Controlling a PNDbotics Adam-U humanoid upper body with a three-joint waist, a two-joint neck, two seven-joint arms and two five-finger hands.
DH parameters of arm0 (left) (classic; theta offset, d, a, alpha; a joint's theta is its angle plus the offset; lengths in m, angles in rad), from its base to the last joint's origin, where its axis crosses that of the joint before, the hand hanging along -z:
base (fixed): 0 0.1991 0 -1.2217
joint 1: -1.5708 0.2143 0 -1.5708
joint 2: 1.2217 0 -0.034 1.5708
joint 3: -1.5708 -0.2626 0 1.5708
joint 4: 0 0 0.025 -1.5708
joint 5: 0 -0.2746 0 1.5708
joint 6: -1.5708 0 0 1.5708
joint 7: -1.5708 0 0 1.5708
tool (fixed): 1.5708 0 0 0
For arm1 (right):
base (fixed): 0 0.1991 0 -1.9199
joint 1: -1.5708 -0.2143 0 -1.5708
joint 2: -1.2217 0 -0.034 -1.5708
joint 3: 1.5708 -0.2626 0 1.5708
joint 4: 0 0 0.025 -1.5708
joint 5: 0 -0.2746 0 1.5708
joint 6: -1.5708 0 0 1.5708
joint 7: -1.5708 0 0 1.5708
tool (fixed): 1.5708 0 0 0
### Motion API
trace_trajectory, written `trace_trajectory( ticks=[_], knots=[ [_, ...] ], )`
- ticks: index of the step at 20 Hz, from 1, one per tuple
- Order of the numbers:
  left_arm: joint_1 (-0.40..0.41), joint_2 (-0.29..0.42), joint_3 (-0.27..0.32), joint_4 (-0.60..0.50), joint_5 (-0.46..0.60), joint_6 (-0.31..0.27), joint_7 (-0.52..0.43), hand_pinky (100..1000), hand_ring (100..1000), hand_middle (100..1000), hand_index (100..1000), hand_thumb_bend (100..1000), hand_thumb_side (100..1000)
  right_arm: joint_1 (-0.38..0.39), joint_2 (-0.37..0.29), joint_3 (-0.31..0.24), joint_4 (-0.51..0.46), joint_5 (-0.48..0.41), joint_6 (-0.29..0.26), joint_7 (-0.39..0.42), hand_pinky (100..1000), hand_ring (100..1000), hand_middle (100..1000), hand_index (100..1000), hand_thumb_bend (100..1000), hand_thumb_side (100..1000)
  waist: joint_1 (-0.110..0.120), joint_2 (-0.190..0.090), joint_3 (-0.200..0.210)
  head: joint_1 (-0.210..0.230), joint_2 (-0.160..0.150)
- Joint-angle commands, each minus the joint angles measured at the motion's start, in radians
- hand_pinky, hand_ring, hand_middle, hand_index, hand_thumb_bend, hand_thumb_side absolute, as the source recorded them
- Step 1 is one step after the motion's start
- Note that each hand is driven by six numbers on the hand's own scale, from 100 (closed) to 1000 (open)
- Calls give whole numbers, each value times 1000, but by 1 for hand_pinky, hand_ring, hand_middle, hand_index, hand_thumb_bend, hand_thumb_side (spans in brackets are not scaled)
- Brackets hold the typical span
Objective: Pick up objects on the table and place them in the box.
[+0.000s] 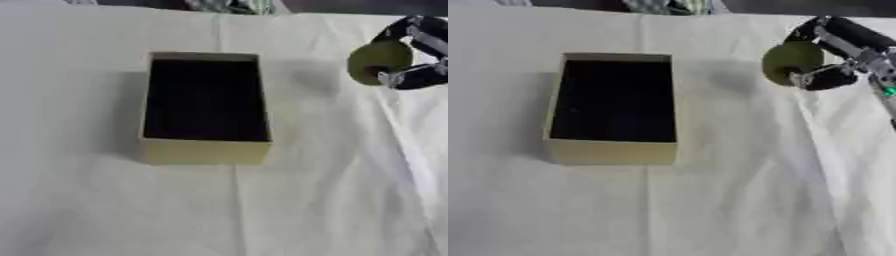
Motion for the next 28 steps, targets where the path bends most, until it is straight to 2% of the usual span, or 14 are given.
trace_trajectory(
  ticks=[1, 6, 9, 11, 12, 14, 17, 21, 28],
  knots=[
    [-3, 17, 4, -20, -1, 5, 1, 625, 663, 622, 741, 387, 454, -22, -55, -26, -101, -22, 12, -14, 774, 790, 530, 686, 125, 100, 0, -29, 0, -1, -4],
    [-4, 19, 3, -24, -1, 10, 2, 626, 663, 622, 741, 386, 454, -75, -52, -5, -229, -48, 14, 13, 769, 784, 532, 686, 138, 100, -7, -33, -2, -3, -2],
    [-4, 20, 2, -26, -2, 11, 2, 626, 663, 622, 741, 386, 454, -80, -51, -2, -259, -55, 34, 29, 769, 784, 532, 686, 138, 100, -7, -34, -2, -3, -2],
    [-7, 19, -4, -25, 1, 13, -1, 626, 663, 622, 742, 386, 453, -95, -35, 13, -282, -66, 30, 29, 756, 762, 531, 677, 147, 100, -7, -40, 11, -22, 1],
    [-10, 18, -8, -24, 4, 13, -4, 626, 663, 621, 742, 386, 453, -118, -13, 35, -306, -71, 17, 31, 748, 754, 527, 673, 120, 100, -8, -42, 19, -32, 2],
    [-11, 17, -8, -23, 7, 13, -6, 626, 663, 621, 742, 385, 453, -167, 36, 62, -352, -59, 3, 44, 741, 745, 526, 669, 124, 100, -6, -41, 21, -35, 2],
    [-14, 12, -8, -23, 10, 13, -6, 626, 663, 621, 743, 385, 453, -244, 115, 92, -386, -25, 15, 74, 736, 737, 522, 664, 122, 100, -2, -38, 19, -40, 0],
    [-17, 9, -8, -24, 12, 14, -7, 626, 663, 621, 742, 385, 452, -293, 219, 128, -370, 22, 13, 110, 731, 731, 523, 665, 117, 100, -1, -36, 21, -47, 2],
    [-17, 9, -6, -25, 12, 16, -2, 626, 663, 619, 741, 384, 451, -317, 396, 169, -277, 128, -16, 137, 726, 725, 517, 663, 100, 100, -1, -35, 18, -49, 7]
  ],
)
